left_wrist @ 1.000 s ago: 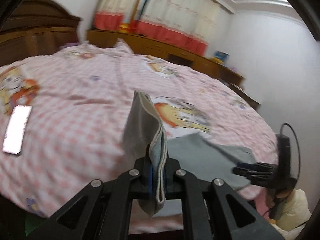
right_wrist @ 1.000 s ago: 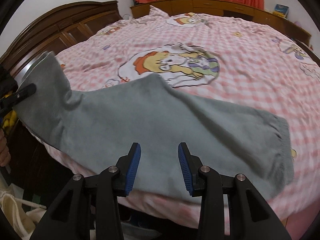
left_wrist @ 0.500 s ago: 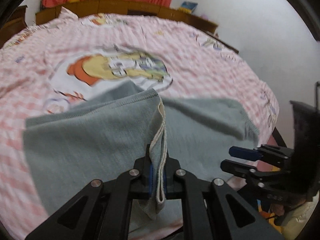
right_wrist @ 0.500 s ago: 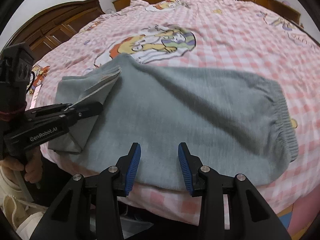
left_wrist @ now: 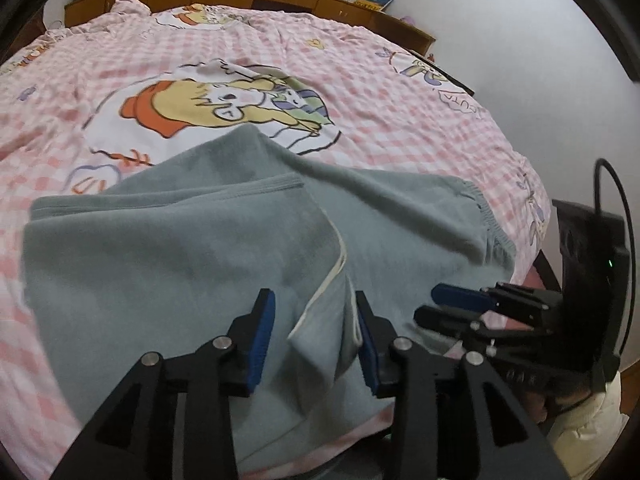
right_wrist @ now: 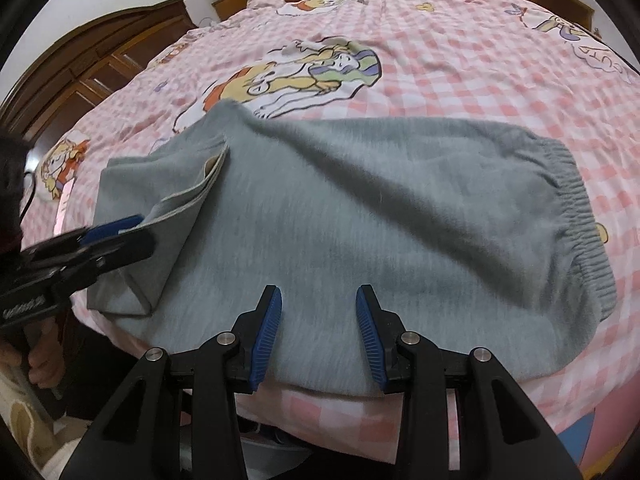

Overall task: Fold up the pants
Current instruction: 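Lay the lifted edge over the pants and open the left gripper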

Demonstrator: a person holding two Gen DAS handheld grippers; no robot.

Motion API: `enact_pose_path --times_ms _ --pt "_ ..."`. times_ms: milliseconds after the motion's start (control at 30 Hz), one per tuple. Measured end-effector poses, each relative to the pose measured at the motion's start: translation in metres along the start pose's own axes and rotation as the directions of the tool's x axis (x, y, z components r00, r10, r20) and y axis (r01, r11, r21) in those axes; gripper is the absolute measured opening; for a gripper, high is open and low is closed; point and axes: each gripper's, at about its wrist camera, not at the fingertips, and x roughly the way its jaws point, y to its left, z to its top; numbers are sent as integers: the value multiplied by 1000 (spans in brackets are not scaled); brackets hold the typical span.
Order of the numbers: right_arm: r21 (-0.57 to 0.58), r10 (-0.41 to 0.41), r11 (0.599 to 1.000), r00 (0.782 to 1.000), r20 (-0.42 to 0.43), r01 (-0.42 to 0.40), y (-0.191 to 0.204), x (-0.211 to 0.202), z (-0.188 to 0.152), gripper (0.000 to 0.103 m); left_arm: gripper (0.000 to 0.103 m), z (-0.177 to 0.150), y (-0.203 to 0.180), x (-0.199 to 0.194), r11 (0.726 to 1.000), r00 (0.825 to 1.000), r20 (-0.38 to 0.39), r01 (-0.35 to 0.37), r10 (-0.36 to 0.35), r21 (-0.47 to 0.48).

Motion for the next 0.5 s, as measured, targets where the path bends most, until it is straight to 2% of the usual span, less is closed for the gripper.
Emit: enact_pose_path --times_ms 233,300,333,433,500 --pt "-21 71 997 997 18 -71 23 -8 20 40 49 -14 19 -41 999 997 74 -34 36 -37" --pt "-11 130 992 992 7 -130 31 -4 28 43 50 -17 23 -50 997 994 94 -51 56 -51" --pt "9 166 986 986 1 -166 35 -1 32 47 51 -19 27 -54 996 992 103 -61 67 -62" --pt "35 177 984 984 -3 -177 44 8 41 50 53 -26 38 -61 990 986 110 -113 122 -88" --pt "18 165 986 986 -17 -164 51 16 45 50 54 -31 47 -61 978 976 97 -184 194 -103"
